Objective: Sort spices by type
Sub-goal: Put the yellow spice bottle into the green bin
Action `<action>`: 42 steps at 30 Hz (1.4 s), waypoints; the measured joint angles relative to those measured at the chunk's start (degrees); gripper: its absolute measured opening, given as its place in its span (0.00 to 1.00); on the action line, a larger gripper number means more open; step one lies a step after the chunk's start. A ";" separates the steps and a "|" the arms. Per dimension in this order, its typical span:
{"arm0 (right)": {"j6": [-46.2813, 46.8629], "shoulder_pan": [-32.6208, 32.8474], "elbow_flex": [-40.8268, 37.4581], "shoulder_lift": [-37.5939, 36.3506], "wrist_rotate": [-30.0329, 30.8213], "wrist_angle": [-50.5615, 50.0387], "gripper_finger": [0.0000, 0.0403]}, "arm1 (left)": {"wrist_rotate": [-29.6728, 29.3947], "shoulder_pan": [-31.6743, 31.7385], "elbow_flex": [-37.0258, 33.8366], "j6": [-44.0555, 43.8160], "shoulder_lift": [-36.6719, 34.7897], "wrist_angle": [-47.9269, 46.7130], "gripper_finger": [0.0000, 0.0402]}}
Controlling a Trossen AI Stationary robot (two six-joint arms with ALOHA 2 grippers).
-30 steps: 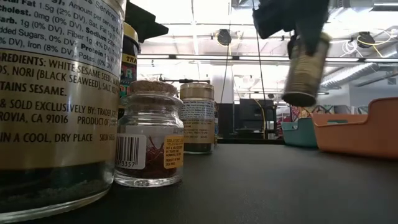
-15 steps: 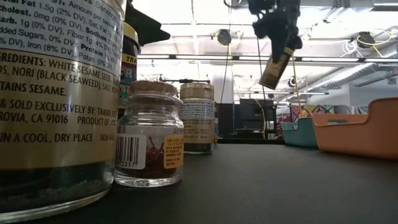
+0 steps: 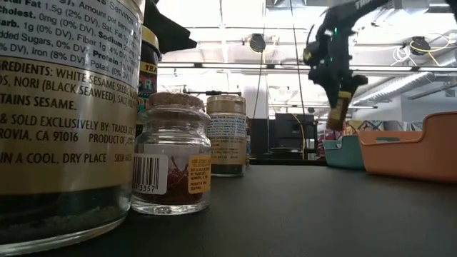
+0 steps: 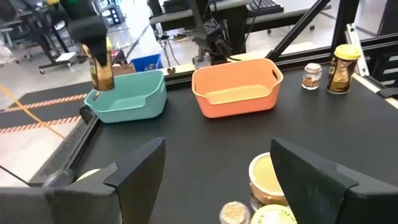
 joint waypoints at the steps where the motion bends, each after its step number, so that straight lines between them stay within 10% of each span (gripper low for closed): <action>1: -0.36 -0.79 0.00 1.13 -0.03 0.10 0.55 | 0.01 0.21 0.00 0.00 0.00 -0.02 0.72; 42: -4.59 -7.10 0.00 13.93 -0.48 3.63 0.63 | 0.08 0.26 0.00 1.64 0.00 -1.60 0.72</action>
